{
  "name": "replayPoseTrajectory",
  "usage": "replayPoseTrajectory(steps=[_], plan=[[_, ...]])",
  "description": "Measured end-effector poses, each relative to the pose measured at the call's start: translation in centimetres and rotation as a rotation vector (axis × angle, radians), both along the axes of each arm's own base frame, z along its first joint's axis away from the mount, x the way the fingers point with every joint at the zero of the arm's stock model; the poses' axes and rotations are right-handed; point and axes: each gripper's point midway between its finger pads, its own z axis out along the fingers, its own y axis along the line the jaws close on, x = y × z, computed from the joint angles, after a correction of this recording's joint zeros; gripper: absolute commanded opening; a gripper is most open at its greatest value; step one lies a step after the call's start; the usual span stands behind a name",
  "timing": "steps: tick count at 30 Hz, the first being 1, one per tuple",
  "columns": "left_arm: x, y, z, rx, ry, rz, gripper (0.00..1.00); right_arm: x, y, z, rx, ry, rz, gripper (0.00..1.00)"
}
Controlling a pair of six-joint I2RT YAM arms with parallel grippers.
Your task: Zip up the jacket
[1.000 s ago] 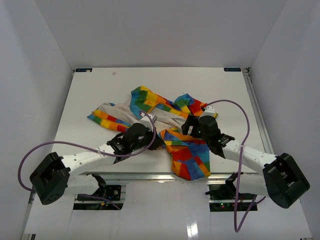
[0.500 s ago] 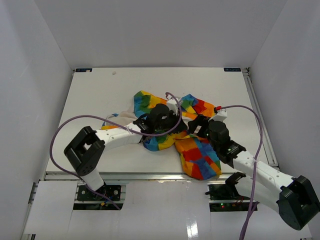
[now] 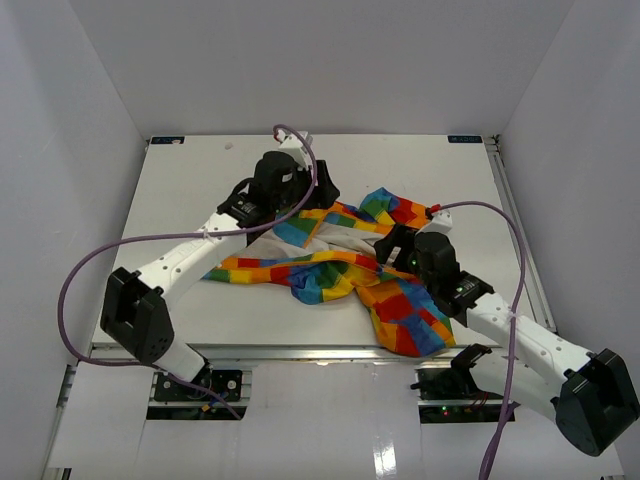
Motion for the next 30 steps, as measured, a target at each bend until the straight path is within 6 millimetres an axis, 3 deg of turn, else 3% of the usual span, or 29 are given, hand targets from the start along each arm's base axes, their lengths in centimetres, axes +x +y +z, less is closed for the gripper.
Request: replayPoseTrajectory(steps=[2, 5, 8, 13, 15, 16, 20, 25, 30], plan=[[1.8, 0.4, 0.1, 0.034, -0.02, 0.03, 0.81, -0.2, 0.4, 0.3, 0.014, 0.013, 0.013, 0.87], [3.9, 0.4, -2.4, 0.122, -0.012, 0.042, 0.85, -1.1, 0.6, -0.5, 0.008, 0.057, 0.05, 0.84], [5.3, 0.3, -7.7, 0.247, 0.041, 0.021, 0.85, -2.5, 0.9, -2.4, 0.008, 0.111, 0.102, 0.84], [6.0, 1.5, -16.3, 0.42, 0.159, -0.008, 0.84, -6.5, 1.1, -7.7, 0.003, 0.222, 0.18, 0.87], [6.2, 2.7, -19.4, 0.49, 0.205, 0.011, 0.78, -8.1, 1.5, -9.3, -0.004, 0.261, 0.214, 0.87], [6.3, 3.5, -20.7, 0.52, 0.226, 0.028, 0.69, -8.8, 1.8, -9.8, -0.005, 0.275, 0.232, 0.88], [7.7, 5.7, -21.9, 0.537, 0.25, 0.111, 0.32, -9.6, 3.2, -10.4, 0.013, 0.277, 0.266, 0.9], [8.2, 8.9, -22.2, 0.492, 0.27, 0.252, 0.28, -8.1, 4.5, -10.7, 0.036, 0.235, 0.236, 0.92], [5.4, 14.4, -22.3, 0.388, 0.332, 0.423, 0.28, -3.5, 3.7, -10.6, -0.038, 0.202, 0.127, 0.93]])
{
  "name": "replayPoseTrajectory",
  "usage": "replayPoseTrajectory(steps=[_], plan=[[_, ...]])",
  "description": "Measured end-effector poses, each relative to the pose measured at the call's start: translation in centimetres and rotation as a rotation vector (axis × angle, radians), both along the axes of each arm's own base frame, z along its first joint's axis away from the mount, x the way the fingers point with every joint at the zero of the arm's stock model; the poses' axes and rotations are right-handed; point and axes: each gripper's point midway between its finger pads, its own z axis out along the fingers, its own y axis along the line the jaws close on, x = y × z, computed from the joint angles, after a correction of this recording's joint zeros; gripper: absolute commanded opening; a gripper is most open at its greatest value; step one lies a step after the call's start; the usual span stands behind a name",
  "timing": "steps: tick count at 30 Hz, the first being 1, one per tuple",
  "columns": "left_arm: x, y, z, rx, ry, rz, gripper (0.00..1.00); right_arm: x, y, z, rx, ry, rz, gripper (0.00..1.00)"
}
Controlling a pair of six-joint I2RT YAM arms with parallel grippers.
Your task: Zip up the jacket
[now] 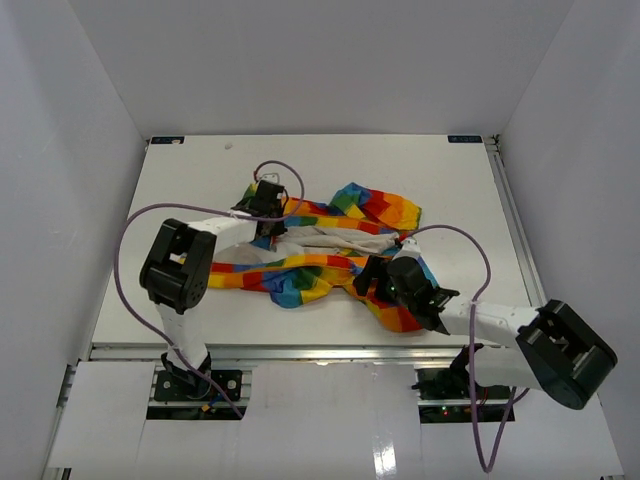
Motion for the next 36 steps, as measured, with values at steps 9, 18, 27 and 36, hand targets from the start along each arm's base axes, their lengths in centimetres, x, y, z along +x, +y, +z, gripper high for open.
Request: replayPoseTrajectory(steps=[9, 18, 27, 36], plan=[[-6.8, 3.8, -0.1, -0.179, -0.043, 0.152, 0.36, 13.1, -4.4, -0.5, -0.255, -0.049, -0.161, 0.93], [-10.8, -1.8, 2.0, -0.362, -0.03, -0.035, 0.49, 29.7, -5.4, 4.3, -0.306, -0.16, -0.032, 0.93], [-13.8, -7.5, 5.9, -0.436, -0.07, -0.254, 0.57, 33.1, -6.7, 8.7, -0.319, -0.249, 0.061, 0.95], [-15.1, -12.5, 13.1, -0.384, -0.2, -0.502, 0.6, 22.7, -8.7, 12.4, -0.221, -0.14, -0.062, 0.96]])
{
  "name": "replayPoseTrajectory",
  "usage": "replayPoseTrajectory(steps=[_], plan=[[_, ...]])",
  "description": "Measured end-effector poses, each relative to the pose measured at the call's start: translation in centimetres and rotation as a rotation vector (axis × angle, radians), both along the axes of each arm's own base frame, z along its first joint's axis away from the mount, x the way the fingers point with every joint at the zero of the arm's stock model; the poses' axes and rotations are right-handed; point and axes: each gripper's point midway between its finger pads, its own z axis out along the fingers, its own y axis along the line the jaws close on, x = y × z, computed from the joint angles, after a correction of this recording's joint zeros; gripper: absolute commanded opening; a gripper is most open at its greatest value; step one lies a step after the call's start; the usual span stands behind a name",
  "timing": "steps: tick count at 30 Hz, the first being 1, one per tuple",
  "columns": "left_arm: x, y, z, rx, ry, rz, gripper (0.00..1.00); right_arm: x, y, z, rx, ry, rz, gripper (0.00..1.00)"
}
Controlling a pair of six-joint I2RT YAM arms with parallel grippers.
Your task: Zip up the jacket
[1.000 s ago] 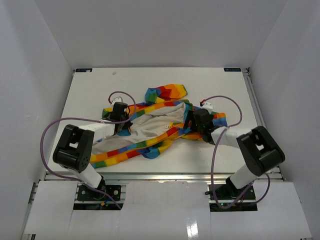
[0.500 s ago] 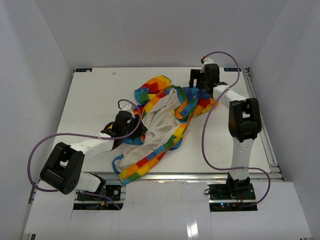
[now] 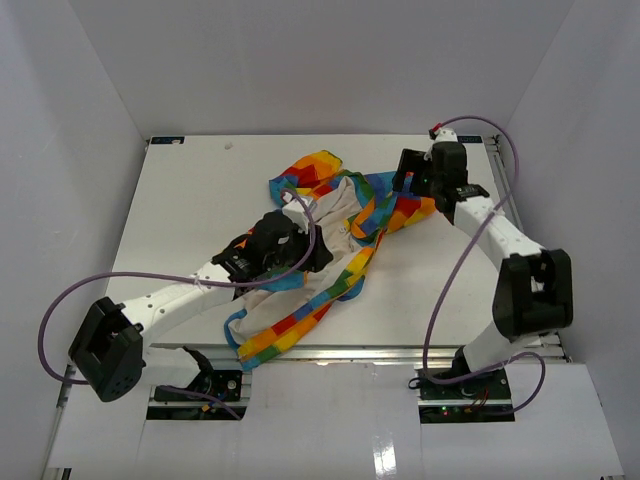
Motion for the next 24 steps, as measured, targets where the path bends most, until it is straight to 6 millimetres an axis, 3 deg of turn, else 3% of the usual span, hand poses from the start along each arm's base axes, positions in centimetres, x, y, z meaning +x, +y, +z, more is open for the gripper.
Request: replayPoseTrajectory(steps=[2, 5, 7, 12, 14, 15, 17, 19, 22, 24], plan=[[-1.0, -1.5, 0.5, 0.018, -0.017, -0.089, 0.61, -2.1, -0.3, 1.7, 0.038, -0.052, -0.007, 0.94], [-2.2, -3.0, -1.0, 0.065, 0.001, -0.204, 0.62, -5.5, -0.4, 1.5, 0.089, -0.066, 0.014, 0.91], [-2.7, -3.5, -2.9, 0.114, 0.034, -0.258, 0.63, -7.8, -0.2, -0.6, 0.128, -0.04, 0.03, 0.9], [-3.2, -5.8, -6.7, 0.192, 0.122, -0.381, 0.63, -14.3, -0.4, -8.5, 0.175, 0.134, 0.021, 0.9], [-3.0, -7.3, -7.5, 0.212, 0.141, -0.426, 0.63, -15.2, -0.4, -9.3, 0.185, 0.161, 0.021, 0.9], [-2.8, -8.1, -7.9, 0.225, 0.146, -0.444, 0.57, -15.2, -0.3, -9.2, 0.191, 0.156, 0.023, 0.91], [-2.5, -9.6, -8.7, 0.246, 0.152, -0.47, 0.27, -14.9, 0.0, -7.9, 0.209, 0.114, 0.033, 0.91], [-2.4, -10.5, -9.6, 0.27, 0.166, -0.49, 0.1, -14.6, 0.2, -6.4, 0.231, 0.061, 0.042, 0.9], [-2.0, -11.7, -10.1, 0.289, 0.174, -0.502, 0.0, -14.7, 0.4, -4.6, 0.267, -0.009, 0.05, 0.88], [-1.0, -12.8, -9.5, 0.28, 0.165, -0.492, 0.0, -15.0, 0.6, -4.1, 0.288, -0.035, 0.055, 0.88]])
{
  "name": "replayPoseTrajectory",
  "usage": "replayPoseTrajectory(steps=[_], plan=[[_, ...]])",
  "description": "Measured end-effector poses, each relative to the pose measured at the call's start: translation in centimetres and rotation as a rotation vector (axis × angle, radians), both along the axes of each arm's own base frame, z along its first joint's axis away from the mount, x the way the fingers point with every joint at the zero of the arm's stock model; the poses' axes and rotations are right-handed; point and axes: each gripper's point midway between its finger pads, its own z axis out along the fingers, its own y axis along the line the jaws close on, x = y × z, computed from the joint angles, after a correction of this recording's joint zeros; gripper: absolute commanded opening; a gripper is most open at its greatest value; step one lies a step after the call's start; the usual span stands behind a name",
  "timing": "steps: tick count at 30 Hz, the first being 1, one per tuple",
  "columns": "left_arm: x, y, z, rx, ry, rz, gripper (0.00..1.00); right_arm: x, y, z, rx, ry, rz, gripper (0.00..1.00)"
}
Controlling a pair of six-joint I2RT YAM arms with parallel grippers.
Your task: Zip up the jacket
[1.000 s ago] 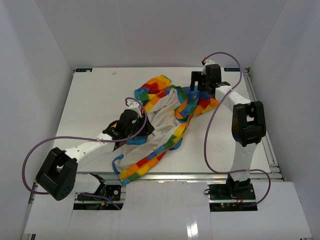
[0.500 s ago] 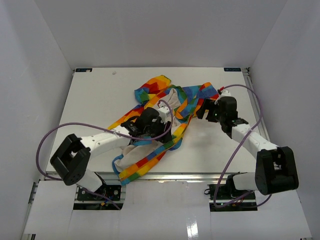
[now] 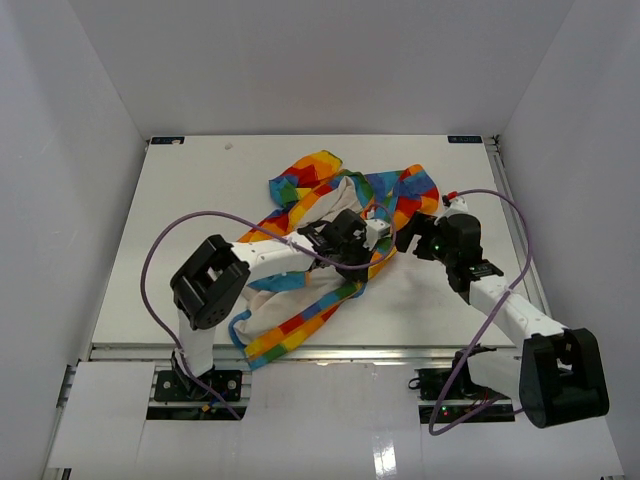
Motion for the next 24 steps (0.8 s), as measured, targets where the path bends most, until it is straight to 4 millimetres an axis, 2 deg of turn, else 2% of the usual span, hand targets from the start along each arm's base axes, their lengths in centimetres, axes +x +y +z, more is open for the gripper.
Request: replayPoseTrajectory(steps=[3, 6, 7, 8, 9, 11, 12, 14, 15, 17, 19, 22, 24], plan=[[3.0, -1.9, 2.1, -0.058, -0.022, 0.037, 0.0, -0.7, 0.3, 0.2, 0.017, -0.012, 0.009, 0.88], [9.1, -5.1, 5.9, -0.199, -0.061, 0.097, 0.0, -1.2, 0.5, 0.7, 0.033, -0.036, 0.015, 0.87], [11.0, -5.4, 6.9, -0.242, -0.067, 0.12, 0.0, -1.3, 0.5, 0.9, 0.037, -0.044, 0.018, 0.87], [13.0, -5.6, 8.0, -0.285, -0.075, 0.142, 0.11, -1.4, 0.6, 1.0, 0.042, -0.052, 0.02, 0.87], [15.0, -5.5, 8.9, -0.323, -0.07, 0.162, 0.23, -1.5, 0.7, 1.1, 0.045, -0.06, 0.022, 0.87], [19.3, -4.8, 10.5, -0.395, -0.077, 0.2, 0.39, -1.8, 0.8, 0.9, 0.048, -0.067, 0.027, 0.87], [21.1, -4.1, 10.8, -0.42, -0.08, 0.219, 0.44, -1.9, 0.8, 0.7, 0.046, -0.065, 0.029, 0.87], [23.2, -1.8, 10.4, -0.425, -0.065, 0.253, 0.54, -2.0, 0.8, 0.4, 0.041, -0.059, 0.025, 0.87], [24.1, -0.3, 9.9, -0.415, -0.054, 0.276, 0.54, -2.0, 0.8, 0.4, 0.038, -0.057, 0.022, 0.87], [24.1, 2.3, 8.2, -0.373, -0.033, 0.31, 0.55, -1.9, 0.8, 0.3, 0.036, -0.057, 0.019, 0.87], [22.5, 4.3, 6.2, -0.314, 0.01, 0.327, 0.56, -1.9, 0.6, 0.4, 0.033, -0.06, 0.012, 0.87], [18.2, 5.6, 4.0, -0.241, 0.065, 0.316, 0.56, -1.8, 0.0, 0.8, 0.022, -0.077, -0.021, 0.87], [15.3, 5.7, 3.7, -0.22, 0.079, 0.292, 0.56, -1.7, -0.7, 1.3, 0.004, -0.095, -0.058, 0.87]])
